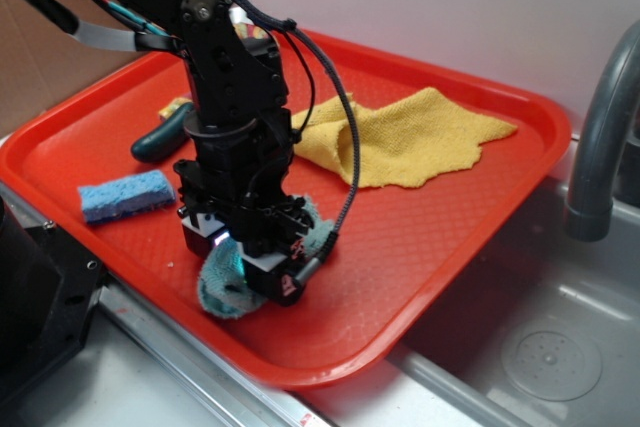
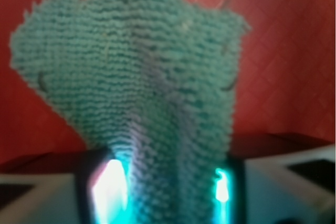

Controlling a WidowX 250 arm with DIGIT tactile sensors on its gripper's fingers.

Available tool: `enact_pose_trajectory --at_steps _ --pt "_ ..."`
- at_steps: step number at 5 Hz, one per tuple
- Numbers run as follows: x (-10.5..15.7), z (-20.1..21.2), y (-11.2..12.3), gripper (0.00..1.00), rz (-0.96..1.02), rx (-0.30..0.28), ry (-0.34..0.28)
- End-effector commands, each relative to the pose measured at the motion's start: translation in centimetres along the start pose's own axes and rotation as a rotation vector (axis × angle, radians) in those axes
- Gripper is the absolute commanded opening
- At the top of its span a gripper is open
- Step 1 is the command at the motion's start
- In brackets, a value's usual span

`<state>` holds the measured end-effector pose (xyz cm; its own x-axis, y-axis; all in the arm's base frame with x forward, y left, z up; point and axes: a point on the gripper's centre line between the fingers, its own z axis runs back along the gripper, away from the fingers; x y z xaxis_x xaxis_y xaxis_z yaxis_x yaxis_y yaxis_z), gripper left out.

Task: Grab the blue cloth.

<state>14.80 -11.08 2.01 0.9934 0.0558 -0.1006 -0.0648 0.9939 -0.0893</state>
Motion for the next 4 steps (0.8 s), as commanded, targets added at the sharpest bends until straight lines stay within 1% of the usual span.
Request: enact_pose_trajectory --at_steps 1,2,3,4 --pt "-0.9 5.2 0.7 0.00 -0.156 -0.014 -0.052" --pt "-1.5 10.4 2.8 0.00 -0.132 0.065 -0.136" --pt "-1.5 14.4 6.1 0.00 -0.046 0.083 -0.202" --pt "0.3 14.3 7.7 0.00 -0.029 0.120 -0.191"
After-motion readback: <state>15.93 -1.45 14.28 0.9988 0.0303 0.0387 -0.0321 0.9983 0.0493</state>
